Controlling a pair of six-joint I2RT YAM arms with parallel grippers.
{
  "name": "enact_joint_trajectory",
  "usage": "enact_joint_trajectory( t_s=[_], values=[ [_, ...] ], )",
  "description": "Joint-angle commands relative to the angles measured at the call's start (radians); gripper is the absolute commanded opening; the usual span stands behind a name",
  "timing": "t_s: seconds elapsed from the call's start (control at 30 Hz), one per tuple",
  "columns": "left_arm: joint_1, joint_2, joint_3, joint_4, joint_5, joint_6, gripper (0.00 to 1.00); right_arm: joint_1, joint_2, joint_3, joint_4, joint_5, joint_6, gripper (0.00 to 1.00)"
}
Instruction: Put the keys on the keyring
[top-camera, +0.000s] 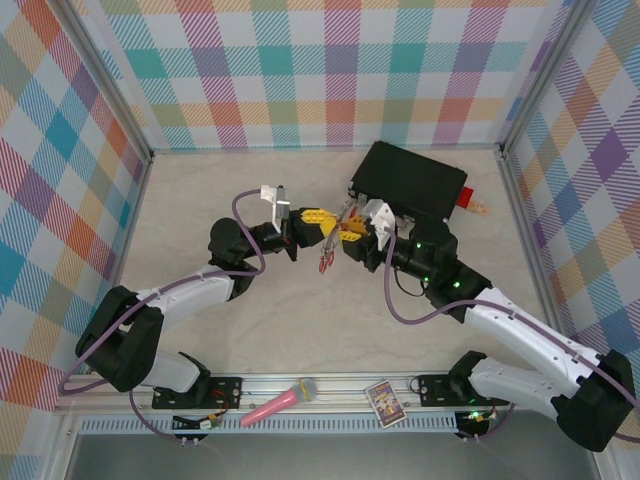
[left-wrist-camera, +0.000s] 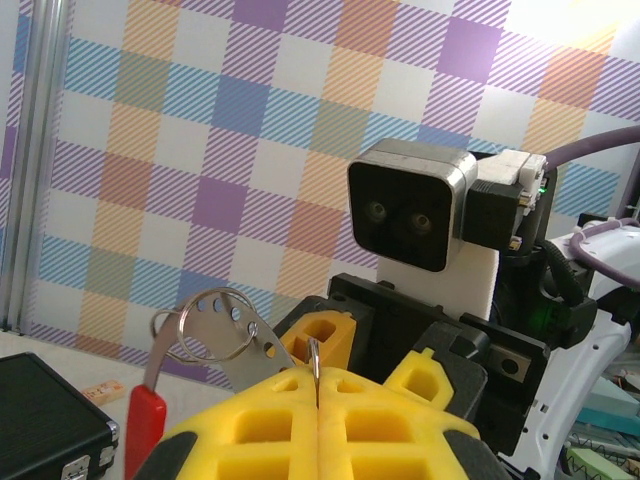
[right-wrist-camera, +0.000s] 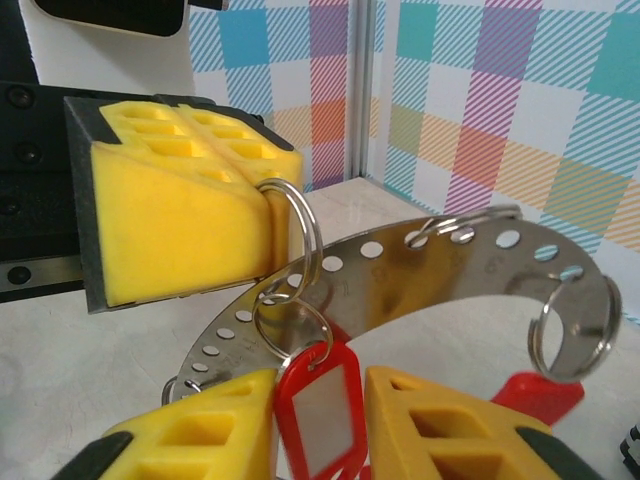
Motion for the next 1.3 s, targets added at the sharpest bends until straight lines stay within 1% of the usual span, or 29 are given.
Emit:
enact_joint_trajectory(
  t_s=[0.0,0.13,0.3,0.4,0.5,0.57,0.77,0.9,1.07,1.13,1.17,1.27],
  values=[
    [-0.006,-0.005,0.017,0.067,-0.002,-0.003,0.0,0.012,0.009,0.017,0.047,0.0,-0.001,0.25],
    [-0.006,-0.005,0.018,0.065,-0.002,-0.003,0.0,0.014,-0.003,0.006,0.046,0.026,-0.003,0.23],
    [-0.006,-0.005,0.017,0.065,-0.003,0.001,0.0,0.014,-0.05,-0.033,0.065,0.112,-0.003,0.24],
    [-0.007,-0.002,0.02,0.065,-0.001,-0.001,0.0,0.014,-0.065,-0.041,0.065,0.12,-0.007,0.24],
    [-0.008,0.001,0.023,0.066,0.0,-0.006,0.0,0.014,-0.056,-0.033,0.053,0.09,-0.008,0.28],
    [-0.009,0.0,0.025,0.066,0.0,-0.006,0.0,0.014,-0.04,-0.022,0.054,0.047,-0.01,0.3],
    [-0.009,-0.003,0.023,0.064,0.003,-0.005,0.0,0.014,0.008,0.011,0.043,-0.028,-0.01,0.31],
    [-0.009,-0.003,0.026,0.057,0.002,0.0,0.0,0.014,0.012,0.013,0.041,-0.032,-0.006,0.36],
    [-0.009,-0.003,0.029,0.057,0.003,0.001,0.0,0.014,-0.018,-0.001,0.025,-0.04,-0.002,0.38],
    [-0.009,-0.001,0.028,0.059,0.004,0.0,0.0,0.014,-0.03,-0.008,0.018,-0.06,-0.001,0.43],
    [-0.009,-0.001,0.028,0.059,0.005,-0.001,0.0,0.013,-0.033,-0.013,0.014,-0.065,0.001,0.44],
    [-0.009,-0.002,0.028,0.061,0.004,-0.002,0.0,0.007,-0.038,-0.008,-0.007,-0.084,0.011,0.44]
  ],
)
